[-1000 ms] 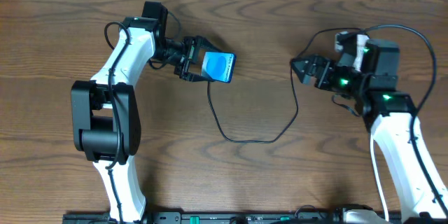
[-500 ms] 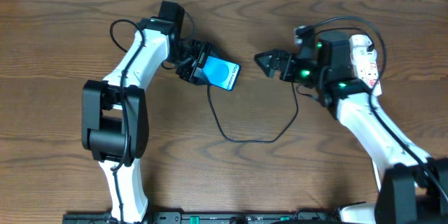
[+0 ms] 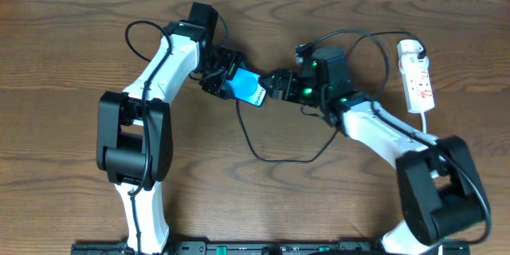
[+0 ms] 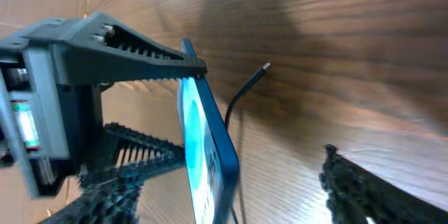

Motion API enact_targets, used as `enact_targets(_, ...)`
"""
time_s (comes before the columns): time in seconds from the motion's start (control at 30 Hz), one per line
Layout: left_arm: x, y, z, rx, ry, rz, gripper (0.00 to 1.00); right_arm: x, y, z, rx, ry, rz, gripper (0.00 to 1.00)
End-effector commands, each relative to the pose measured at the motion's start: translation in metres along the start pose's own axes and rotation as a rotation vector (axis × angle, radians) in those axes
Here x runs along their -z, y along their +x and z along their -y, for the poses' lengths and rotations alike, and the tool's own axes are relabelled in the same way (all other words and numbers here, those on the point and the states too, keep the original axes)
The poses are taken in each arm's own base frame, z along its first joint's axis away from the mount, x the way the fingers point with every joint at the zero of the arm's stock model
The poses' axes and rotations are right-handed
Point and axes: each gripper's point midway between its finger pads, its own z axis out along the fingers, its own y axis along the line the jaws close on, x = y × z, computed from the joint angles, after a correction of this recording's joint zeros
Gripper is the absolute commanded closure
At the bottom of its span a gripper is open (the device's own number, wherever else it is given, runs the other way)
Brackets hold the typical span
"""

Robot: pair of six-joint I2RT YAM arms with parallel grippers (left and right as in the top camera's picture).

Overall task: Plug charger to phone and switch on socket
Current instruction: 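Grasp the phone's side edge with the right gripper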

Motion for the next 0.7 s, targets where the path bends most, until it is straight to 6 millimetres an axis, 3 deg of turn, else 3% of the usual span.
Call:
enact_targets(0.0, 0.009, 0.015, 0.007, 0.013, 0.032, -0.051, 0.40, -0.022, 0.008, -0.013, 0.010, -0.027, -0.002, 0.24)
enact_targets(0.2, 0.010, 0.028, 0.009, 0.017, 0.046, -0.128, 0.39, -0.038, 0.016, -0.014, 0.016, 0.000, 0.023, 0.38)
enact_targets(0.47, 0.007, 0.043, 0.006, 0.010, 0.027, -0.170, 0.40, -0.039, 0.015, -0.015, 0.021, 0.001, 0.032, 0.59)
enact_targets(0.67, 0.001, 0.055, 0.005, -0.013, 0.010, -0.179, 0.39, -0.039, 0.015, -0.015, 0.021, 0.001, 0.032, 0.67)
